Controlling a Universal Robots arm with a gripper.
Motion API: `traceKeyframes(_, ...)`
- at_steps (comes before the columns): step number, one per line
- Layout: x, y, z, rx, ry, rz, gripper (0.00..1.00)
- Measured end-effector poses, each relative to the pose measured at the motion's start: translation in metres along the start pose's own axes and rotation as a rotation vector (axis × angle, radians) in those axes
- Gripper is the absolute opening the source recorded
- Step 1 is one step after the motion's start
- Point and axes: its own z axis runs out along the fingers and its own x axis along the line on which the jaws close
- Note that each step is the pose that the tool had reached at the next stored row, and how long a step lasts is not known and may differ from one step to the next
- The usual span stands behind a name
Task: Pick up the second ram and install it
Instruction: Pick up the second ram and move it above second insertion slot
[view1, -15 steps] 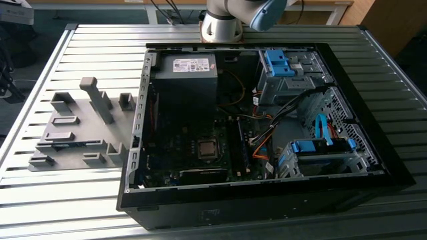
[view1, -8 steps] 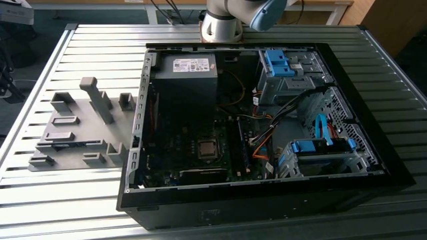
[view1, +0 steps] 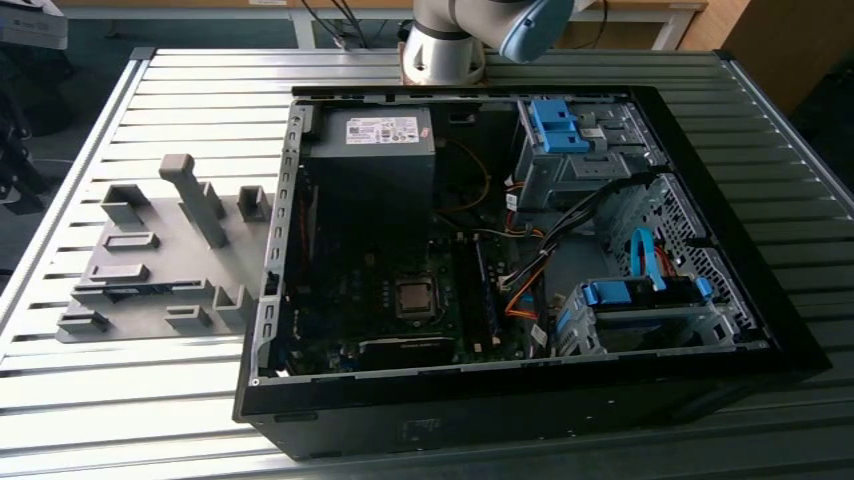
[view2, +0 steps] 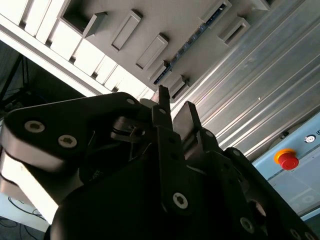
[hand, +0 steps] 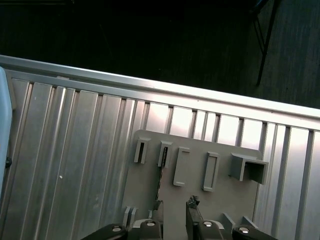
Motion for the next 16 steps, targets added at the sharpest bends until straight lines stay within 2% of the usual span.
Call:
traceKeyframes(1, 0.0000, 0.0000, 0.0000, 0.0001, 0.0000, 0.000, 0.31)
traceKeyframes(2, 0.0000, 0.0000, 0.0000, 0.0000, 0.0000, 0.000, 0.31)
traceKeyframes(3, 0.0000, 0.0000, 0.0000, 0.0000, 0.0000, 0.000, 0.38)
traceKeyframes(6, 0.0000, 0.0000, 0.0002, 0.0002, -0.0001, 0.009, 0.38)
traceKeyframes(10, 0.0001, -0.0001, 0.0019, 0.0021, -0.0007, 0.071, 0.38)
traceKeyframes(16, 0.0003, -0.0002, 0.0084, 0.0021, -0.0008, 0.074, 0.38)
